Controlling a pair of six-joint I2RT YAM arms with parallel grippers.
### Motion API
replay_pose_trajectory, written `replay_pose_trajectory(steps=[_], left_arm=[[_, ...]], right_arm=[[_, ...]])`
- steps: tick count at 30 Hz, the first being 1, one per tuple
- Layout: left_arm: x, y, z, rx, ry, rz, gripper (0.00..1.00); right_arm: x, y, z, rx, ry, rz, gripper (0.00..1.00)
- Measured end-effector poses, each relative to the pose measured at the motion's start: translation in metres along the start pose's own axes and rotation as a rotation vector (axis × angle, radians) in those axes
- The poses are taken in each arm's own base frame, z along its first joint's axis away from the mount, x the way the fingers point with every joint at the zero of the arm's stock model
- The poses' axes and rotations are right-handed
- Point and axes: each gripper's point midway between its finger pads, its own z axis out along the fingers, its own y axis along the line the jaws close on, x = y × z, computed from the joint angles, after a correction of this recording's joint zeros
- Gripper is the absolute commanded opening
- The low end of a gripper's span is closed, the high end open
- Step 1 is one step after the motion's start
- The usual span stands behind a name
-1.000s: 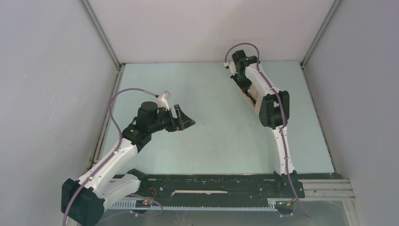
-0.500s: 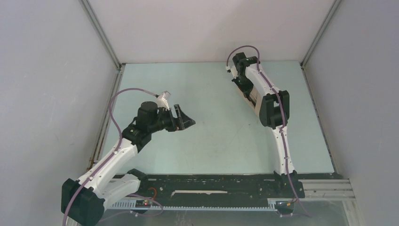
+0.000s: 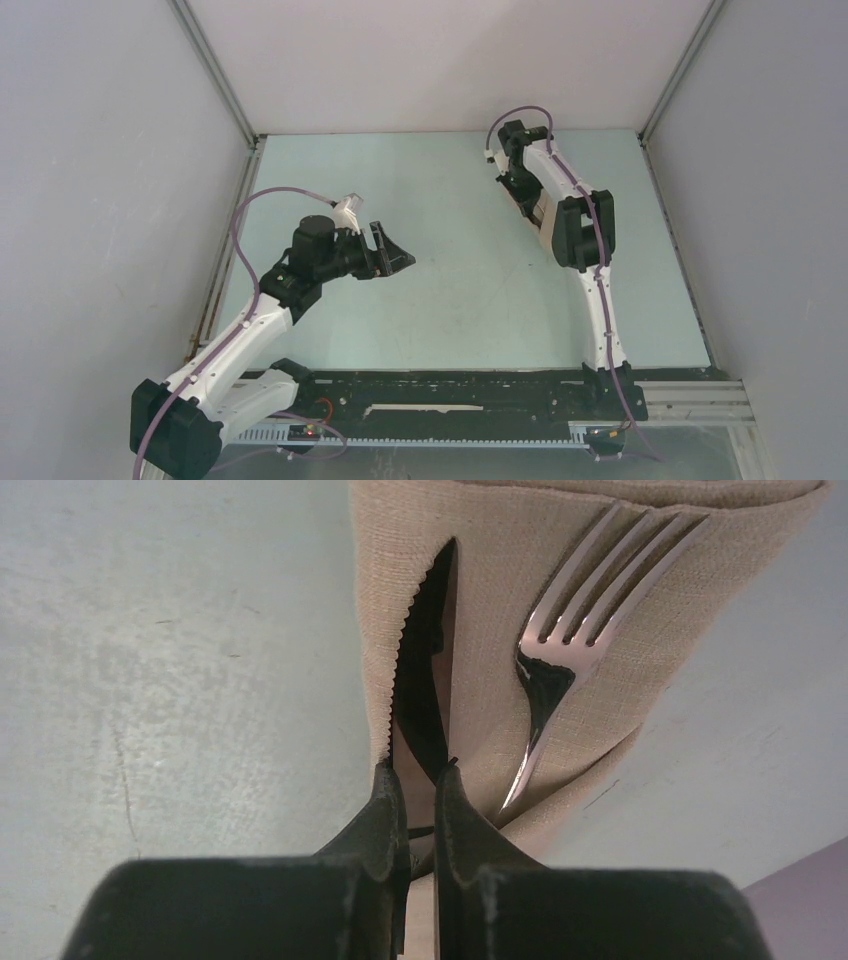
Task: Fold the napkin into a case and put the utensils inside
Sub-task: Insert the knife into the folded napkin, then reset both arms
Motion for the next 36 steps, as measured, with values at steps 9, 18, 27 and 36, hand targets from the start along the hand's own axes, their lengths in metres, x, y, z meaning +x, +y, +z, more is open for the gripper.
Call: replay_pose_trajectory(steps=[9,18,27,36], left_arm=[[0.000,0.000,0.000,-0.001,0.000,0.000,0.87],[0.000,0.000,0.000,-0.001,0.000,0.000,0.86],[0.006,0.003,-0.001,-0.008,0.008,-0.023,0.87],[-0.051,-0.041,-0.036,0.004,-0.115,0.005,0.99]], right_arm=[[0.004,-0.006,0.008,-0.003,0.011,0.032,0.28],[0.004,-0.002,0.010,0.005,0.001,0.051,0.53],[0.006,0.018,-0.134,0.002,-0.273,0.147,1.00],[0.125,0.131,-0.363,-0.328,-0.932,0.161,1.00]])
